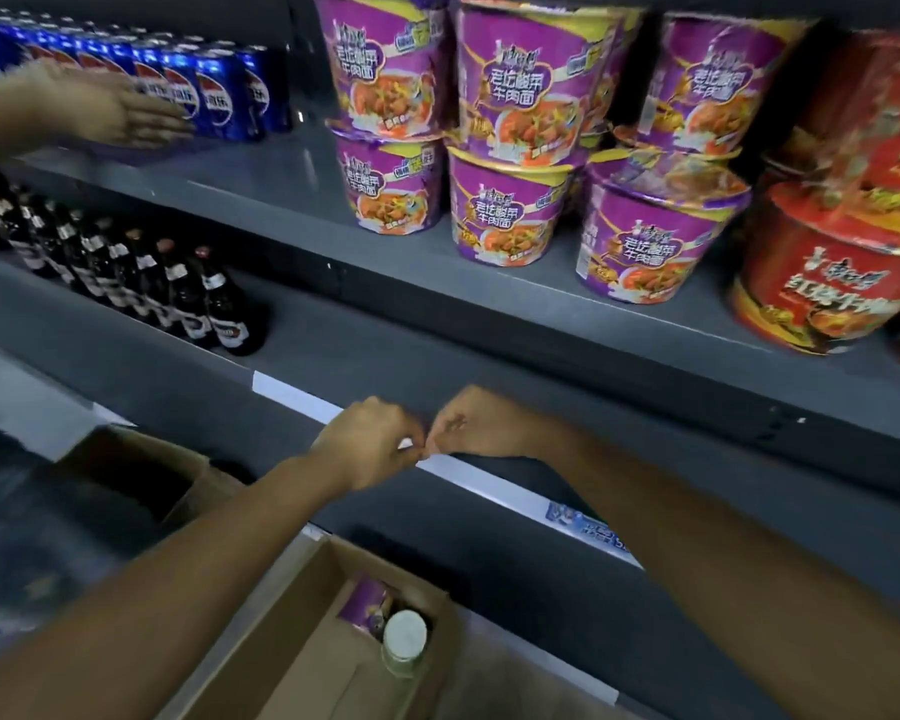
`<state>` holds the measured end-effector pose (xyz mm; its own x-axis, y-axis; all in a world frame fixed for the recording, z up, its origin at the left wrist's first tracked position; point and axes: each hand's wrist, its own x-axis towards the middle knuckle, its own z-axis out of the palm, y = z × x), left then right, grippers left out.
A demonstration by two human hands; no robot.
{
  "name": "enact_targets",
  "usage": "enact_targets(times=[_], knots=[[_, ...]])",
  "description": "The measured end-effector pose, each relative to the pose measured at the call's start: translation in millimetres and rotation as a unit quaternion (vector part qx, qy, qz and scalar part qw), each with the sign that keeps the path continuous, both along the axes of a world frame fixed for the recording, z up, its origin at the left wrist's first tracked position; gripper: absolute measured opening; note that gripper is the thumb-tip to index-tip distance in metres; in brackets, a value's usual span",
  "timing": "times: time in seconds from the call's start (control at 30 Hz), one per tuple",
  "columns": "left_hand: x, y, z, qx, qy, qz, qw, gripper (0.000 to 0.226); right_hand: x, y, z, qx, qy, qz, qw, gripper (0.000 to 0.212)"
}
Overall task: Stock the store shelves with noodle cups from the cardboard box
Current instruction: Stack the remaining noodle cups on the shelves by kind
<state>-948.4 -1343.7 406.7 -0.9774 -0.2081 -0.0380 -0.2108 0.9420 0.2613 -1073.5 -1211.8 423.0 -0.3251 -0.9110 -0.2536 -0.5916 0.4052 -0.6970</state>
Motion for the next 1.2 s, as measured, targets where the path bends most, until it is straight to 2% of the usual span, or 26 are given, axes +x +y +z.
enact_targets(times=[0.13, 0.2, 0.23, 0.43, 0.6, 0.7, 0.87, 1.2], knots=[[2, -21, -46, 0.016, -0.047, 0.002, 0.999, 0.021, 1, -24, -42, 0.039, -0.038, -0.012, 0.998, 0.008], [6, -30, -66, 0.031, -0.063, 0.001, 0.998, 0.018, 8, -33, -63, 0.058, -0.077, -0.013, 0.995, 0.001], [10, -34, -76, 0.039, -0.068, 0.004, 0.997, 0.015, 11, -38, -73, 0.062, -0.086, -0.008, 0.994, 0.005], [29, -55, -149, 0.050, -0.086, 0.006, 0.995, 0.014, 30, -68, -150, 0.100, -0.055, 0.031, 0.993, 0.014], [50, -67, -226, 0.012, -0.109, 0.008, 0.994, 0.023, 56, -86, -239, 0.090, -0.100, 0.012, 0.991, 0.011], [62, -74, -278, 0.041, -0.125, 0.012, 0.991, 0.031, 71, -93, -294, 0.090, -0.113, -0.002, 0.990, 0.010], [77, -82, -368, 0.053, -0.155, 0.040, 0.986, 0.020, 86, -102, -378, 0.114, -0.103, 0.030, 0.988, 0.012], [96, -91, -509, 0.047, -0.196, 0.074, 0.977, 0.022, 105, -116, -520, 0.127, -0.101, 0.052, 0.985, 0.018]])
